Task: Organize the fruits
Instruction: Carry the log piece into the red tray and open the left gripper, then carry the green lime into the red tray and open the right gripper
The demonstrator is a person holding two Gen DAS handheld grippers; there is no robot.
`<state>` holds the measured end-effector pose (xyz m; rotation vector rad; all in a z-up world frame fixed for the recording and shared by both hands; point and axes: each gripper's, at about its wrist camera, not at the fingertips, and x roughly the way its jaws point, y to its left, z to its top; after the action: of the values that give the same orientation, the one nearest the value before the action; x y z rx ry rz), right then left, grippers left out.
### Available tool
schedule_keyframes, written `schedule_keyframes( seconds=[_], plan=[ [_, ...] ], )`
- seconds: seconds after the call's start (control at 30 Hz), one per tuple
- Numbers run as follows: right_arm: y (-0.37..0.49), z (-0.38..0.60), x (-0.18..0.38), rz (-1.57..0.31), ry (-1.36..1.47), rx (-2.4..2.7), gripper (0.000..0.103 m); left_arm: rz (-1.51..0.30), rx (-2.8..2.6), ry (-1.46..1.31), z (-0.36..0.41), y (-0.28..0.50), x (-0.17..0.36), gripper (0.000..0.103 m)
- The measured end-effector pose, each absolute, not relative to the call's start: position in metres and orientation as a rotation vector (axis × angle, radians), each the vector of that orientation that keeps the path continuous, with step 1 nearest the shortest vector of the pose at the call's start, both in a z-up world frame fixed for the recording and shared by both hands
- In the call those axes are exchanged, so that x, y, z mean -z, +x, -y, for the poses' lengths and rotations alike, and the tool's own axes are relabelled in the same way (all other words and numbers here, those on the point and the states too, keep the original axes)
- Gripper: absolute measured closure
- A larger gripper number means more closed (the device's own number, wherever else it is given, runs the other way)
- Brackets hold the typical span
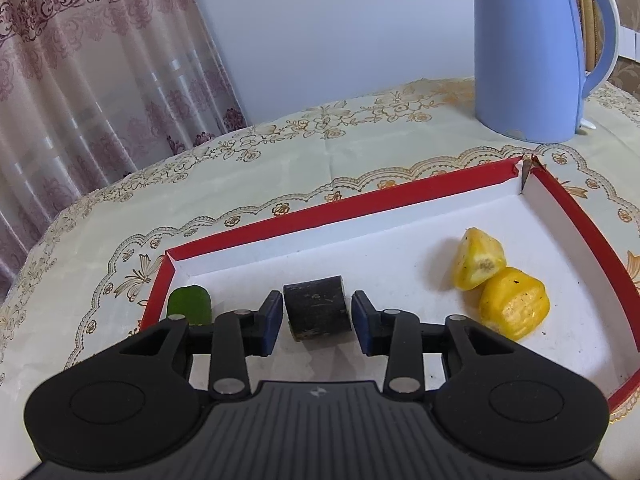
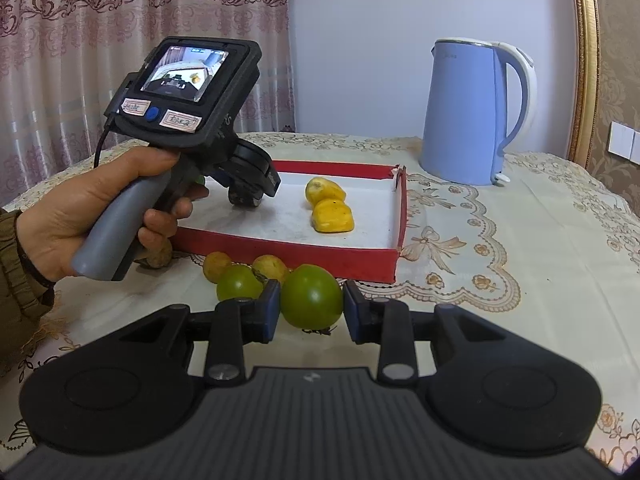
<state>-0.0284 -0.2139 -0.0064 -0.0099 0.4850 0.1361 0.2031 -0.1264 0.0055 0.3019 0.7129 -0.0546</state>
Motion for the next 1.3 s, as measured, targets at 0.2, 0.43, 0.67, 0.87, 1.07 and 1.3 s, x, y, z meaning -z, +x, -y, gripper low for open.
schedule_keyframes(
  seconds=[0.2, 0.43, 0.67, 0.87, 1.07, 1.3],
  plan=[
    [-0.026, 0.213, 0.005, -0.481, -0.005, -0.142, 0.072, -0.649, 0.019, 0.303, 0.118, 0.187, -0.018, 0.034],
    [-0.018, 0.214, 0.002, -0.470, -0.007, -0.149, 0.072, -0.644, -0.025, 0.185, 0.067, 0.139, -0.039, 0.027],
    [0.002, 0.213, -0.004, -0.466, -0.017, -0.164, 0.072, -0.634, -0.040, 0.084, 0.018, 0.074, -0.032, 0.027],
    [0.035, 0.215, -0.005, -0.493, -0.047, -0.145, 0.072, -0.688, 0.016, 0.045, 0.013, 0.044, -0.017, 0.027],
    [0.061, 0.207, -0.010, -0.506, -0.079, -0.172, 0.072, -0.664, 0.047, 0.117, 0.024, 0.030, -0.010, 0.027],
    [0.097, 0.188, -0.009, -0.535, -0.112, -0.193, 0.072, -0.683, 0.053, 0.092, 0.018, 0.029, -0.008, 0.027]
  ],
)
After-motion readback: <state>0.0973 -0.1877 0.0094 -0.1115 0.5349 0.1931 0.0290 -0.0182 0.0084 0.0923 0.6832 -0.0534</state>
